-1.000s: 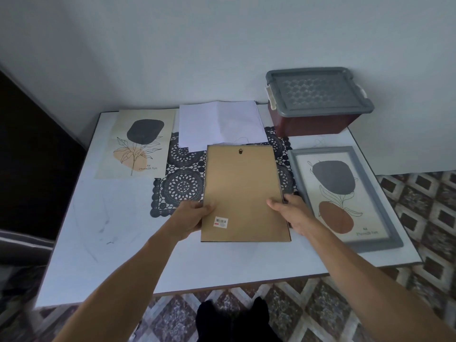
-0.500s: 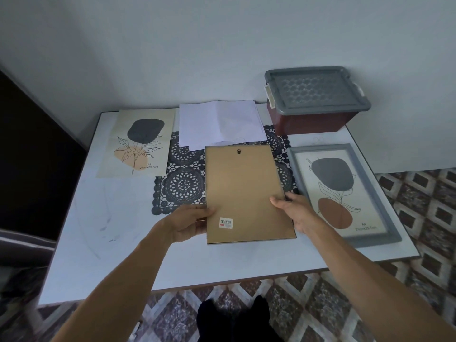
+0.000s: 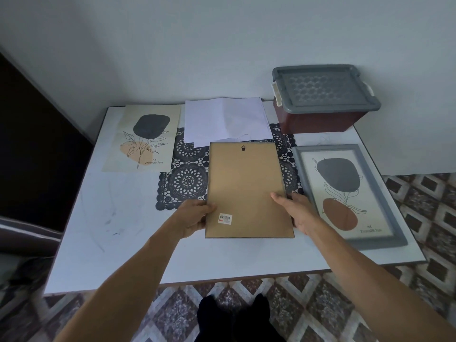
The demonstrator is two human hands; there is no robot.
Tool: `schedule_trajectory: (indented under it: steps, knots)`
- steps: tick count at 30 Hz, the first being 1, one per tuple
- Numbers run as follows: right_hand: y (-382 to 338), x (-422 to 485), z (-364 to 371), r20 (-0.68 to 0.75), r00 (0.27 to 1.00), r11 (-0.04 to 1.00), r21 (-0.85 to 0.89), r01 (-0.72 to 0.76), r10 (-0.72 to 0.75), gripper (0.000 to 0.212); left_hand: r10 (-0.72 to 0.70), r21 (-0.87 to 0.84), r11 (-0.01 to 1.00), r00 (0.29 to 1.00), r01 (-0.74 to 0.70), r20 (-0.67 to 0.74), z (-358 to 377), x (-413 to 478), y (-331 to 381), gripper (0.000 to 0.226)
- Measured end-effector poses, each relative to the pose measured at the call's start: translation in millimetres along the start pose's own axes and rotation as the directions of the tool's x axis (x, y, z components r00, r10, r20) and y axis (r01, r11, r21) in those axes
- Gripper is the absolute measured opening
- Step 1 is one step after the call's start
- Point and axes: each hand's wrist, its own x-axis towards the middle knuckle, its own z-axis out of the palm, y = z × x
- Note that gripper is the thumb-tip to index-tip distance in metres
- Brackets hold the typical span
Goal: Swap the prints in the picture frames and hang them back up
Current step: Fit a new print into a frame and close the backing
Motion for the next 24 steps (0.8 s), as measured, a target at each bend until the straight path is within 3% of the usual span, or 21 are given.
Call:
schedule_trajectory:
  steps: [2,3,6,8,10,12,14,17,18,22,24]
  knots:
    - [4,1,-1,0.071,0.997,0.997,-0.077,-0.015,0.021,0.11,0.03,-0.025,0.999,0.999,-0.031,-0.022,-1,-1,-3,0.026]
    - [6,1,-1,0.111,0.994,0.994,-0.11,0.008,0.004,0.121,0.044,-0.032,0.998,0.998,-0.045,-0.035,0,-2,-5,0.028]
    - [9,-11,2,0.167,0.986,0.982,-0.182,0.051,-0.02,0.1,0.063,0.027,0.998,0.997,-0.062,-0.048,1,-6,-12,0.032]
    - [14,-14,2,0.131,0.99,0.988,-0.135,0.077,-0.06,0.071,0.046,0.105,0.993,0.998,-0.05,0.033,1,-11,-17,0.039]
    - [17,-17,4,0.076,0.988,0.989,-0.061,0.136,-0.131,0.055,0.042,0.186,0.981,0.994,-0.061,0.103,4,-18,-22,0.05]
    - [20,-21,5,0.022,0.986,0.986,-0.031,0.165,-0.165,0.046,0.067,0.236,0.968,0.994,-0.085,0.081,9,-23,-26,0.046]
    - [22,-27,5,0.03,0.99,0.989,-0.056,0.138,-0.136,0.057,0.095,0.24,0.965,0.995,-0.102,0.041,10,-25,-31,0.039]
    - [21,-36,3,0.127,0.991,0.995,-0.083,0.05,-0.039,0.1,0.121,0.189,0.974,0.993,-0.121,0.013,9,-23,-38,0.041]
    - [21,-38,3,0.158,0.987,0.995,-0.09,0.046,-0.031,0.105,0.129,0.156,0.979,0.991,-0.13,0.016,9,-22,-41,0.041]
    - [31,-44,10,0.123,0.99,0.989,-0.127,0.08,-0.065,0.09,0.142,0.102,0.984,0.987,-0.149,0.079,14,-27,-45,0.042]
    - [35,-47,16,0.103,0.991,0.985,-0.141,0.104,-0.09,0.094,0.153,0.1,0.983,0.987,-0.156,0.044,15,-28,-47,0.043]
